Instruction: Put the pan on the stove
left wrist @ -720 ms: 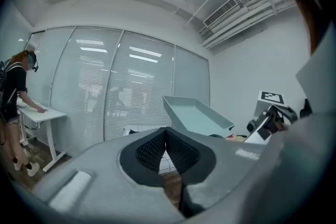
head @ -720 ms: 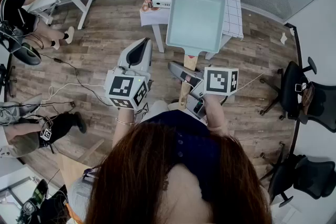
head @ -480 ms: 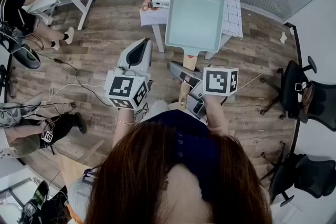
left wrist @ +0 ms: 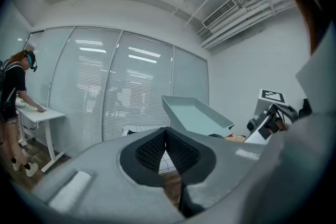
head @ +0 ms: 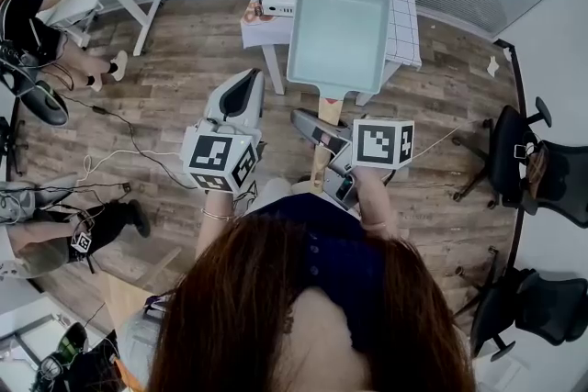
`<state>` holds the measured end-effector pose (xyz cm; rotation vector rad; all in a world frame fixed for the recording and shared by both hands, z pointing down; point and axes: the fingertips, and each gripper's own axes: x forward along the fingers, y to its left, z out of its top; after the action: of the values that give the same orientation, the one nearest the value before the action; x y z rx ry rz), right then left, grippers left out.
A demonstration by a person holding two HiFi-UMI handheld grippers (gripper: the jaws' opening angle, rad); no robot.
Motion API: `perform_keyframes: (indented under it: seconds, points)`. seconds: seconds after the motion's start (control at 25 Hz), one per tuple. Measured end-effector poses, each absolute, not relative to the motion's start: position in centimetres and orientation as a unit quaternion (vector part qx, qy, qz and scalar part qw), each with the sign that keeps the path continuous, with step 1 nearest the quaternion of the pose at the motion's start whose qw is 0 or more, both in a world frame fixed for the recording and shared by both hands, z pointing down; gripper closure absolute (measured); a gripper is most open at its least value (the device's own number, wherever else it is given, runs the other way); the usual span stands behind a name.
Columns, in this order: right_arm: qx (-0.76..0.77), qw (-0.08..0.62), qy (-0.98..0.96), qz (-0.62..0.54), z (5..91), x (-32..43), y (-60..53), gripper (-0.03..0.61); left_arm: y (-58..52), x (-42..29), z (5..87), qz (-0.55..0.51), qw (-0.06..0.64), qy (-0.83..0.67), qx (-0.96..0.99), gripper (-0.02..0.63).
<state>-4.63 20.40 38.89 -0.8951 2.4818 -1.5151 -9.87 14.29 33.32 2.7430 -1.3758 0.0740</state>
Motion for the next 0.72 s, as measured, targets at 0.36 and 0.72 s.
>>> perform_keyframes:
  seconds: [0.36,0.72]
  points:
    - [-0.285,0.045,0.817,-0.499,39.3,-3.1,20.5,0.508,14.4,-8.3,33.6,0.025,0.034,-0.456,0.889,0.603]
    - [-0.269,0.03,0.823,-0.499,39.6,-2.0,18.5,0.509,12.5,-7.1,33.9,0.028,0.036,-0.471,0.881,0.603]
